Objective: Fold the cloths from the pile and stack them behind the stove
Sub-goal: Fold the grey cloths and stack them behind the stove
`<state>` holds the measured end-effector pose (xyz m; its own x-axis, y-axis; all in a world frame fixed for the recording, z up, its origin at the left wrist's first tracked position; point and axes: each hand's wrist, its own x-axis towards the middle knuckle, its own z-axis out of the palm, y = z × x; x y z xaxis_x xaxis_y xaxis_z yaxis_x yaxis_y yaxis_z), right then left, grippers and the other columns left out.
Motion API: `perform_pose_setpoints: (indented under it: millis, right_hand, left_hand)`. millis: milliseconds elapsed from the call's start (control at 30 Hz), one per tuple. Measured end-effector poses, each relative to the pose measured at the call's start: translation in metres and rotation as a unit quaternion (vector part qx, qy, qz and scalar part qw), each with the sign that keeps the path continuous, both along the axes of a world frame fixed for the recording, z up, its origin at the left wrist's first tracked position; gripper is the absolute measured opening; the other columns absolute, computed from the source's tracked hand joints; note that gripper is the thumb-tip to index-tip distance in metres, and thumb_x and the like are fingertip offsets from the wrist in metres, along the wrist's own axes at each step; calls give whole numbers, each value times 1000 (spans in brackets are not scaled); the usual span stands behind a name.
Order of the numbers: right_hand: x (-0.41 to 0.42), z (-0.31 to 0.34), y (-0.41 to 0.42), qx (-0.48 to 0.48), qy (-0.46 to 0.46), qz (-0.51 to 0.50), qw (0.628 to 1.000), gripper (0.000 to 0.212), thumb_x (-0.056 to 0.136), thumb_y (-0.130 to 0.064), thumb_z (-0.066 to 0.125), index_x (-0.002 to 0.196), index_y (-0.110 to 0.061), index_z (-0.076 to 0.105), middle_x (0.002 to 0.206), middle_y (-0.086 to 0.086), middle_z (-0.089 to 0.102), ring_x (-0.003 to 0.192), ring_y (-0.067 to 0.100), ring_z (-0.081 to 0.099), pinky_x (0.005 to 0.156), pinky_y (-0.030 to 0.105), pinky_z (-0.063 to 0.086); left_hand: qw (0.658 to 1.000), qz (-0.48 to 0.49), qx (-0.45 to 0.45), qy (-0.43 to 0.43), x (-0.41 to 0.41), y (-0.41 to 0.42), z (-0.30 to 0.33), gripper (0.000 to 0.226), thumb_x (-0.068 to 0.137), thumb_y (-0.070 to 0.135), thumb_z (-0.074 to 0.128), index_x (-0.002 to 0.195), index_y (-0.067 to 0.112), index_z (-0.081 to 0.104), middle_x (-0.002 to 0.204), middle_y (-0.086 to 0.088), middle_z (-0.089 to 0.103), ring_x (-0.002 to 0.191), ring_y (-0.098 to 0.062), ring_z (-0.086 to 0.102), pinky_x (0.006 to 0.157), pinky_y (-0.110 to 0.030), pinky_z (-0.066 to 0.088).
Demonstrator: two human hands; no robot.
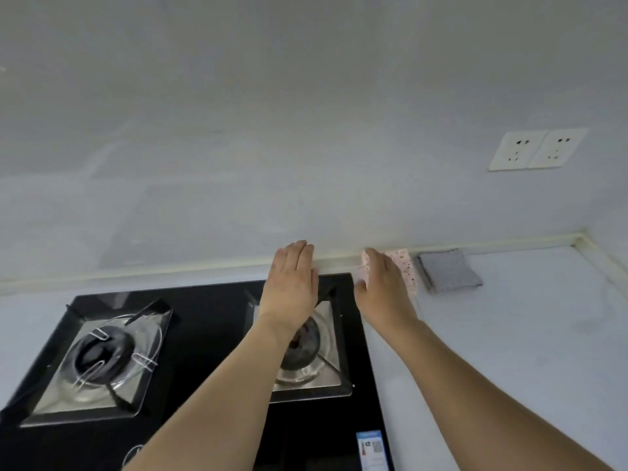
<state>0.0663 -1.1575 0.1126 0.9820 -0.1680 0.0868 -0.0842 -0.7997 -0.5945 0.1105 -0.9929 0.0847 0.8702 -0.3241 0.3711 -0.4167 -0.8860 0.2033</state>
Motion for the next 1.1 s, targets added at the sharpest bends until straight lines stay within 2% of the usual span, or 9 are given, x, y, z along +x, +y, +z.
perform_pose_setpoints:
  millis: [233, 333, 467, 567, 800, 933, 1000, 1100]
  right_hand:
    - [-7, 19, 123, 1, 11, 90, 996, 54, 96, -18, 52, 145, -14, 31, 149, 1, 35, 139, 17, 31, 114, 29, 24]
    - [1, 17, 163, 3, 34, 130, 991, 55, 96, -19, 53, 146, -15, 30, 151, 1, 34, 141, 18, 30, 117, 34, 25]
    - [2, 14, 229, 1, 34, 154, 987, 54, 96, -18, 51, 147, -14, 30, 152, 2, 33, 141, 18, 30, 118, 41, 25]
    - [-1, 12, 285, -12, 46, 191, 980, 55, 97, -16, 49, 147, -13, 29, 152, 3, 33, 141, 18, 30, 117, 33, 24]
    - [-6, 13, 436, 7, 65, 213, 975, 54, 97, -16, 47, 148, -14, 28, 152, 1, 32, 140, 17, 29, 114, 31, 24]
    - [-10, 11, 513, 8, 88, 237, 967, 55, 97, -18, 49, 148, -17, 29, 152, 0, 32, 136, 18, 36, 114, 35, 32]
    - [-10, 11, 543, 1, 80, 251, 965, 53, 97, -18, 48, 147, -17, 30, 152, 0, 32, 139, 17, 33, 115, 34, 29]
    - [-2, 9, 581, -8, 62, 269, 961, 53, 97, -17, 48, 147, -13, 32, 150, 3, 35, 139, 18, 32, 114, 31, 26]
  left_hand:
    - [999, 36, -20, 11, -19, 141, 12, 42, 98, 22, 45, 136, 2, 47, 139, -13, 48, 130, -28, 43, 113, -40, 35]
    - [996, 84, -20, 22, -28, 191, 11, 43, 97, 24, 44, 133, 1, 50, 136, -14, 51, 126, -30, 46, 111, -42, 37]
    - [994, 106, -5, 26, -43, 257, 7, 45, 98, 27, 41, 135, 2, 48, 137, -13, 50, 129, -28, 44, 113, -37, 32]
    - [992, 122, -14, 29, -50, 308, 6, 44, 99, 24, 45, 137, 3, 47, 139, -12, 49, 131, -27, 43, 113, -35, 29]
    - [984, 144, -84, 69, -66, 455, -2, 45, 100, 22, 46, 141, 5, 43, 145, -9, 45, 136, -24, 37, 114, -32, 28]
    - [975, 187, -74, 94, -78, 544, -6, 44, 102, 27, 40, 143, 12, 39, 148, -3, 40, 138, -20, 32, 115, -31, 26]
    - [971, 204, -57, 109, -83, 582, -10, 44, 102, 29, 38, 144, 13, 37, 149, -2, 38, 139, -20, 31, 116, -33, 27]
    - [970, 215, -48, 107, -91, 622, -12, 42, 100, 25, 43, 139, 9, 45, 144, -6, 45, 134, -24, 38, 113, -36, 32]
